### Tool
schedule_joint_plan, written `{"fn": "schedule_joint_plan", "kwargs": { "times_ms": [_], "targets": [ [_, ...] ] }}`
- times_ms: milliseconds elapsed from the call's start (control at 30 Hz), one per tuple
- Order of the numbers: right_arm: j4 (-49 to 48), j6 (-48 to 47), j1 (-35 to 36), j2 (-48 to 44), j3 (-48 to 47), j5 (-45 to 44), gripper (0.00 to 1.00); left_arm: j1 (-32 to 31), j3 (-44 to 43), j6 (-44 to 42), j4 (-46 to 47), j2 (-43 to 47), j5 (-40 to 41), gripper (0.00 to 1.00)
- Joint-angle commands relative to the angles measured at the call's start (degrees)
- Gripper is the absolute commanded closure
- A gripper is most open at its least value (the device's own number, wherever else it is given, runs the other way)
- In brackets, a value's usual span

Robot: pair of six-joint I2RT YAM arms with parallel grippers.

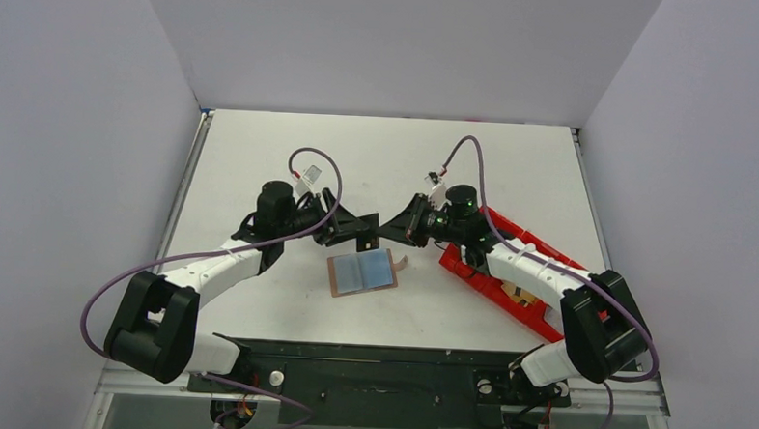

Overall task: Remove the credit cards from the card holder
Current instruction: Remove the credit card from the card holder, then place the credit card in the storage box.

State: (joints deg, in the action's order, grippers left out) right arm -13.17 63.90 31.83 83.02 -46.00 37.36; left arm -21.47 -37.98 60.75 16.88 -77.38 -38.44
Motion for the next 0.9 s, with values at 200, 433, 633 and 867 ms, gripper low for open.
{"fn": "schedule_joint_plan", "kwargs": {
  "times_ms": [200, 433, 633, 867],
  "targets": [
    [-6.13, 2.02, -0.31, -2.25, 0.78, 1.74, 0.79, 0.21, 2.14, 8.6, 14.51, -2.12, -4.09, 1.0],
    [-11.99, 4.92, -0.03, -1.61, 2.75, 2.11, 0.66, 0.12, 3.74, 17.24, 26.54, -4.57, -4.68, 1.0],
    [-14.79, 7.29, -0.09, -1.53, 3.64, 2.26, 0.9, -0.01, 3.45, 19.9, 30.76, -6.62, -5.12, 1.0],
    [-6.89, 3.12, -0.42, -3.94, 3.07, -1.36, 1.0, 0.02, 1.79, 14.43, 21.42, -5.04, -5.29, 0.77]
  ]
}}
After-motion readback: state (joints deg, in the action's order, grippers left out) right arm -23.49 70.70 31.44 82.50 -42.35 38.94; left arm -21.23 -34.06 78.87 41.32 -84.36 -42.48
